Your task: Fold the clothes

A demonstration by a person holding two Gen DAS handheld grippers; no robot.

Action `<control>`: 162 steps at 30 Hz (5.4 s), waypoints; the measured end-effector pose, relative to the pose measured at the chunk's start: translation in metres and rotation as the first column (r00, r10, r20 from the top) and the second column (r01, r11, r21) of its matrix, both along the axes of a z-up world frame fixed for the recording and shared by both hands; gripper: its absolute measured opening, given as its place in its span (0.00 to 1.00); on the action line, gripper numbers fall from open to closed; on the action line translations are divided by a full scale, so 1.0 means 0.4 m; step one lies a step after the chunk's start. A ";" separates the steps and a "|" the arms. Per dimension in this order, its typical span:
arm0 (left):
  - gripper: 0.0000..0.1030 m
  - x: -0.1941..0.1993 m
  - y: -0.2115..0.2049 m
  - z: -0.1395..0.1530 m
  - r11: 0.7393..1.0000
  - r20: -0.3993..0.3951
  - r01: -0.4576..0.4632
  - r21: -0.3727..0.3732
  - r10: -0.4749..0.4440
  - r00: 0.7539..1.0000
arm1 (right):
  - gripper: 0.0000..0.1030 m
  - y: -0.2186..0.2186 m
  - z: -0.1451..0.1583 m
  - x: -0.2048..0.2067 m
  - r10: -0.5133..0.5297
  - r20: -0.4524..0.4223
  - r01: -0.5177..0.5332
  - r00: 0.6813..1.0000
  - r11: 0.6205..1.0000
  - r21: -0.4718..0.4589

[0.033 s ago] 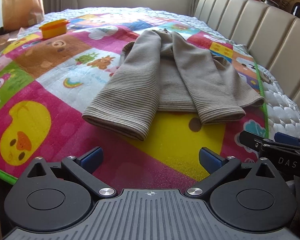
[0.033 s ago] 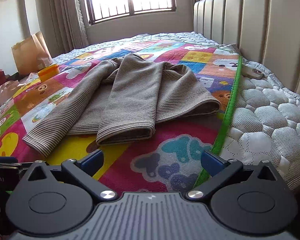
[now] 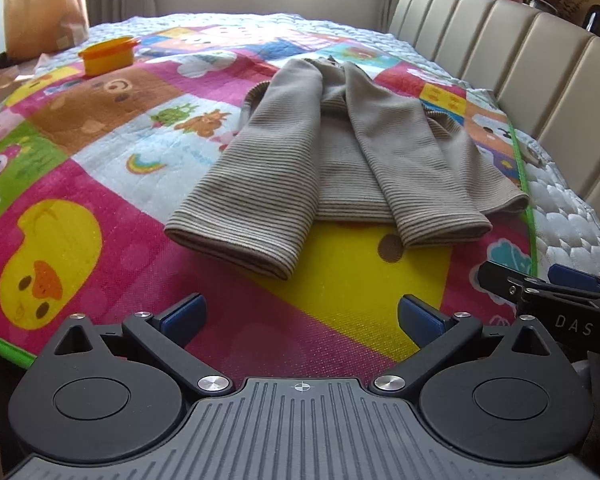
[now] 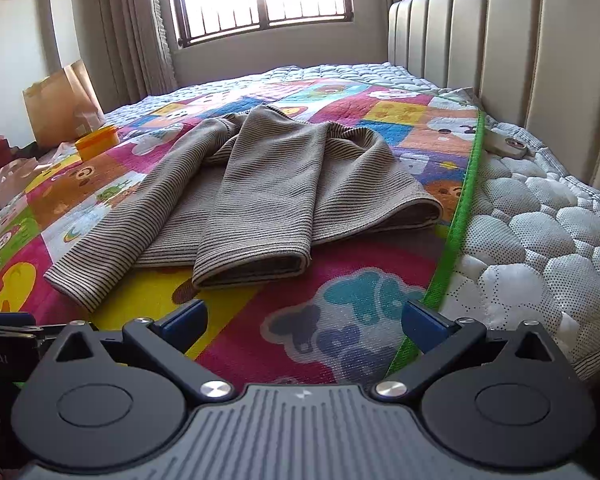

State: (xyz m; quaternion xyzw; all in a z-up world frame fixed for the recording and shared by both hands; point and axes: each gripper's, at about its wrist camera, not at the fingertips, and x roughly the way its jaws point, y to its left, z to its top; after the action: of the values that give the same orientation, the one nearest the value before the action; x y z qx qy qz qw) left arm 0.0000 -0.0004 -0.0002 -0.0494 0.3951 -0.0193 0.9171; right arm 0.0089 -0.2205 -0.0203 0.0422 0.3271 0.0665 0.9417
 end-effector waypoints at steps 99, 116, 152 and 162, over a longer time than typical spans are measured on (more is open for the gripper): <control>1.00 0.152 0.029 -0.027 0.999 -0.054 0.008 -0.033 -0.010 0.999 | 1.00 0.006 -0.027 0.109 0.037 -0.041 -0.039 0.998 0.998 -0.043; 1.00 0.389 0.099 0.049 0.996 0.105 0.061 -0.073 -0.053 0.993 | 1.00 -0.040 -0.003 0.358 0.006 0.038 -0.007 0.999 1.000 0.025; 0.40 0.665 0.012 -0.014 0.891 -0.076 0.366 0.270 -0.359 0.930 | 1.00 -0.087 -0.101 0.511 -0.036 0.119 -0.001 0.992 0.955 0.298; 0.16 0.933 0.242 0.013 0.836 0.133 -0.031 0.548 -0.051 0.990 | 1.00 -0.090 -0.103 0.513 -0.034 0.103 0.001 0.994 0.953 0.303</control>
State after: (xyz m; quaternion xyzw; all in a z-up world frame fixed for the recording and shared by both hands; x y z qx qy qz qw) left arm 0.3733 0.0965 0.0049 0.2191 0.3178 0.0866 0.9184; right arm 0.2142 -0.2564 -0.0615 0.1849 0.2619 0.1096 0.9409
